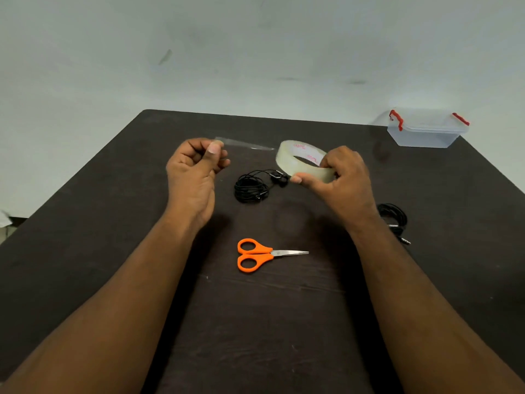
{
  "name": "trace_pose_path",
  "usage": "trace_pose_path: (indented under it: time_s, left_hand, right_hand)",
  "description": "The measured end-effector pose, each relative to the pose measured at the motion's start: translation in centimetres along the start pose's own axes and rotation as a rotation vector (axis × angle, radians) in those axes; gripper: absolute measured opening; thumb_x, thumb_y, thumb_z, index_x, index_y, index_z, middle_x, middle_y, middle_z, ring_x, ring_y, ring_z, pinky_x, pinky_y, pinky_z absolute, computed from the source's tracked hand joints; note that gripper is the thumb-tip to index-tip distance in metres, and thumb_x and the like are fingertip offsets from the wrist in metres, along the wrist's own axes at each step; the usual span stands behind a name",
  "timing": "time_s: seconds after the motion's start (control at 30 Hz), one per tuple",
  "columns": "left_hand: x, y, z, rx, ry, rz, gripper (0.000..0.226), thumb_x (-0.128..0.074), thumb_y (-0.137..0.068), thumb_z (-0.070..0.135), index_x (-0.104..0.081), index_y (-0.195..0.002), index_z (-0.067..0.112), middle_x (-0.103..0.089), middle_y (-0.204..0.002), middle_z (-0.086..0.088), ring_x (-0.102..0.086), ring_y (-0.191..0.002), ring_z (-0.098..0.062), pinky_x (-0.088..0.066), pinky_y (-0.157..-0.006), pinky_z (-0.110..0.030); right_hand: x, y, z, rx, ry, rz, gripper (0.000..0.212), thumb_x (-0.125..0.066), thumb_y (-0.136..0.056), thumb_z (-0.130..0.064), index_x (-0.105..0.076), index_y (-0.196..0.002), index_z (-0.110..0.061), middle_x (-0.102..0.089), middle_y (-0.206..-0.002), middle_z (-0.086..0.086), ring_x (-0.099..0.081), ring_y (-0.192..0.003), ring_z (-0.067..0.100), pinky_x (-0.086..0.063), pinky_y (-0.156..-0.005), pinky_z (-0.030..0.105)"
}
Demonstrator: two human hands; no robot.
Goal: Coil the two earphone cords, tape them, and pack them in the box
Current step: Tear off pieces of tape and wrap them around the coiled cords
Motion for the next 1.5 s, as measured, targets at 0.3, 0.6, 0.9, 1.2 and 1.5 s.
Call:
trace_pose_path:
  time_s: [0.3,0.6,0.9,1.2,1.5]
  left_hand:
    - [0.4,-0.3,-1.1,0.101,0.184,0.003,0.015,-0.053,-0.093,-0.002,-0.055,-0.084,0.009,-0.066,-0.082,-0.008,-0.068,-0.079,-0.018,-0.055,-0.087,-0.038]
    - [-0.5,1.8,-1.3,0.172,0.243,-0.086,0.015,-0.049,-0.095,-0.002,-0.052,-0.085,0.009,-0.071,-0.081,-0.007,-0.071,-0.084,-0.021,-0.057,-0.079,-0.034]
    - [-2.2,5.2,-1.7,0.254,0.008,-0.357,0.016,-0.051,-0.092,-0.004,-0.051,-0.082,0.008,-0.071,-0.097,-0.015,-0.069,-0.097,-0.029,-0.056,-0.083,-0.035]
    - [-1.6,6.3,-3.6,0.326,-0.266,-0.394,0.016,-0.057,-0.088,-0.007,-0.055,-0.079,0.007,-0.067,-0.110,-0.019,-0.065,-0.108,-0.029,-0.053,-0.091,-0.040]
    - [-0.9,5.7,-3.6,0.387,-0.191,-0.373,0.006,-0.062,-0.084,0.001,-0.058,-0.083,0.006,-0.067,-0.109,-0.017,-0.068,-0.090,-0.025,-0.059,-0.074,-0.034]
  right_hand:
    - [0.6,0.6,1.7,0.031,0.073,-0.372,0.036,-0.059,-0.089,-0.046,-0.069,-0.113,-0.021,-0.055,-0.104,-0.008,-0.046,-0.106,0.023,-0.028,-0.090,0.027]
    - [3.5,0.7,4.9,-0.221,0.047,-0.288,0.061,-0.072,-0.054,-0.067,-0.065,-0.067,-0.008,-0.056,-0.082,0.003,-0.053,-0.079,0.017,-0.038,-0.062,0.023]
    - [1.6,1.4,6.7,-0.319,0.143,-0.506,0.026,-0.082,-0.070,-0.035,-0.072,-0.081,-0.013,-0.060,-0.097,0.000,-0.053,-0.092,0.014,-0.038,-0.076,0.027]
    - [1.2,1.8,6.7,-0.260,0.339,-0.541,0.045,-0.067,-0.076,-0.059,-0.070,-0.108,-0.028,-0.062,-0.125,-0.004,-0.051,-0.120,0.021,-0.028,-0.109,0.054]
    - [-0.3,1.3,-0.8,-0.008,0.060,-0.430,0.009,-0.074,-0.079,-0.027,-0.075,-0.083,-0.020,-0.067,-0.087,0.000,-0.062,-0.085,0.018,-0.049,-0.079,0.035]
Point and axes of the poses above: each hand's wrist, its own y-axis away from the middle knuckle, its own x-axis out of the back of the hand, z = x × y, the point moved 10 cm from there along -y, towards the middle knuckle
